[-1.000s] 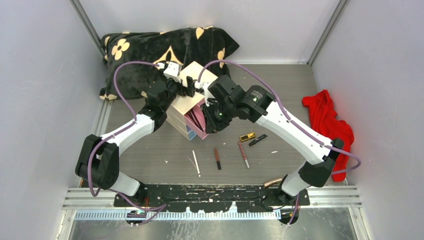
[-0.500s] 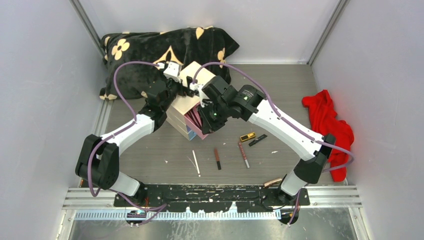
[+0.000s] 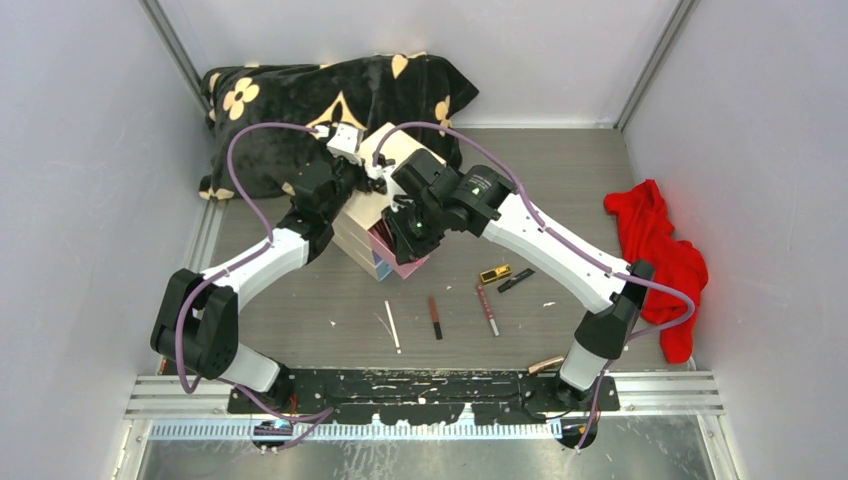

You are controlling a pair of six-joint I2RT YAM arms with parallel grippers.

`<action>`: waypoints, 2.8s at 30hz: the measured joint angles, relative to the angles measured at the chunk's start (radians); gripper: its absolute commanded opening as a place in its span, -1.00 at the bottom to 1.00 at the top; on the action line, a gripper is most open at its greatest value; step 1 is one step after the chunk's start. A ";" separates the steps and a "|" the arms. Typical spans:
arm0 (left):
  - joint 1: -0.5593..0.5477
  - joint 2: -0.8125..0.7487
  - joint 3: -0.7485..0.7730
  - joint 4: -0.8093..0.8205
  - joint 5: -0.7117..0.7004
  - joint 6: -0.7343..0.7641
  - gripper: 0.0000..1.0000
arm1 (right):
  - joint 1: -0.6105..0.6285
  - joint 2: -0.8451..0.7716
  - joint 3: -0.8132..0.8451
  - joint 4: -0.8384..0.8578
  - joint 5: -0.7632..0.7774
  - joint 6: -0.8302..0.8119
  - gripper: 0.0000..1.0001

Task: Organize the makeup
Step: Place the makeup brush in the drawer, then close the drawer in the storage box.

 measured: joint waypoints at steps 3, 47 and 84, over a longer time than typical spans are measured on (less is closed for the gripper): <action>0.000 0.000 0.000 0.000 0.000 0.000 0.84 | 0.000 0.010 0.033 0.003 0.013 -0.006 -0.71; 0.000 -0.008 -0.006 -0.003 -0.004 0.000 0.84 | -0.055 0.081 0.049 0.094 0.069 -0.090 -0.52; 0.000 -0.005 -0.005 -0.003 -0.013 0.000 0.80 | -0.055 -0.375 -0.502 0.321 0.109 -0.048 -0.62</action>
